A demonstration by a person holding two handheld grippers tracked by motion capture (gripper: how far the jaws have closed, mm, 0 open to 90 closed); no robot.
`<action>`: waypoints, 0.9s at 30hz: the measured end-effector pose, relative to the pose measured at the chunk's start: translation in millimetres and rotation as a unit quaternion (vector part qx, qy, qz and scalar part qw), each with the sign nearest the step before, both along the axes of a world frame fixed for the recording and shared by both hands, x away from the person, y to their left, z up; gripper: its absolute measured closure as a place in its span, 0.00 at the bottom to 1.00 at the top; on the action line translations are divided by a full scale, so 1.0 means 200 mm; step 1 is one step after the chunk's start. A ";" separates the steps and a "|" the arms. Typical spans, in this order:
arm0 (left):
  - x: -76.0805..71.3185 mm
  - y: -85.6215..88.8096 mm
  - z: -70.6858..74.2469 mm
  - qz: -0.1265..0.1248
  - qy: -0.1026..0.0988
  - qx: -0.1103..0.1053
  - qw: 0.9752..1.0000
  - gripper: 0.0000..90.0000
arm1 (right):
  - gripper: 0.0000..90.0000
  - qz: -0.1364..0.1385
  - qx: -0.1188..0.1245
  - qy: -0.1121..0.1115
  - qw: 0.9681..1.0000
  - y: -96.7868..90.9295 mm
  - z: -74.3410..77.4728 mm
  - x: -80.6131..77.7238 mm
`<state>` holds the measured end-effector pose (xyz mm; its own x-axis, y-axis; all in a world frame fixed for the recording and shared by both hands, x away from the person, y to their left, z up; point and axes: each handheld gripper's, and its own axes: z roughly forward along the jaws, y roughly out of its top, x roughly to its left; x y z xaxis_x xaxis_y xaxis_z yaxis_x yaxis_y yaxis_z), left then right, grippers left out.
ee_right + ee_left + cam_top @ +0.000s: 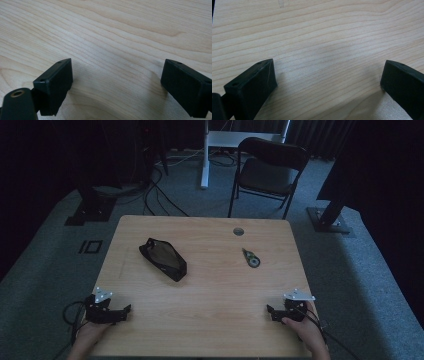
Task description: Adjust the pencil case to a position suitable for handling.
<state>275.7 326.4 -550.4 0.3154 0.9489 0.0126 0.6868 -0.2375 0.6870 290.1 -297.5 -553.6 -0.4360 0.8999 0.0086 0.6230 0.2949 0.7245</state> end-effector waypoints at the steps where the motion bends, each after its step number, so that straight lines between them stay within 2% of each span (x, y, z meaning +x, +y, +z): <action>1: 0.00 0.00 0.00 0.000 0.000 0.000 1.000 0.00 | 0.11 -0.001 0.000 0.000 1.000 0.00 0.00 0.00; 5: 0.00 0.00 0.00 0.000 0.000 0.000 1.000 0.00 | 0.11 -0.003 0.001 0.000 1.000 0.00 0.00 0.00; 7: 0.00 0.00 0.00 0.000 0.000 0.000 1.000 0.00 | 0.12 -0.008 0.016 0.002 1.000 -0.01 0.00 0.01; 9: 0.00 0.00 0.00 0.000 0.000 0.000 1.000 0.00 | 0.13 -0.008 0.018 0.002 1.000 -0.01 0.00 0.01; 12: 0.00 0.00 0.00 0.000 0.000 0.000 1.000 0.00 | 0.13 -0.007 -0.002 0.001 1.000 -0.01 0.01 0.01; 18: 0.00 0.00 0.00 0.000 0.000 0.000 1.000 0.00 | 0.13 -0.014 0.011 0.002 1.000 -0.01 0.01 0.02; 27: 0.00 0.00 0.00 0.000 0.000 0.000 1.000 0.00 | 0.13 -0.002 0.009 -0.006 1.000 0.05 0.04 0.04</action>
<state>275.8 326.4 -550.4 0.3154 0.9489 0.0127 0.6869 -0.2376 0.6868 298.7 -287.7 -545.9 -0.4327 0.9013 0.0190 0.6150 0.2797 0.7372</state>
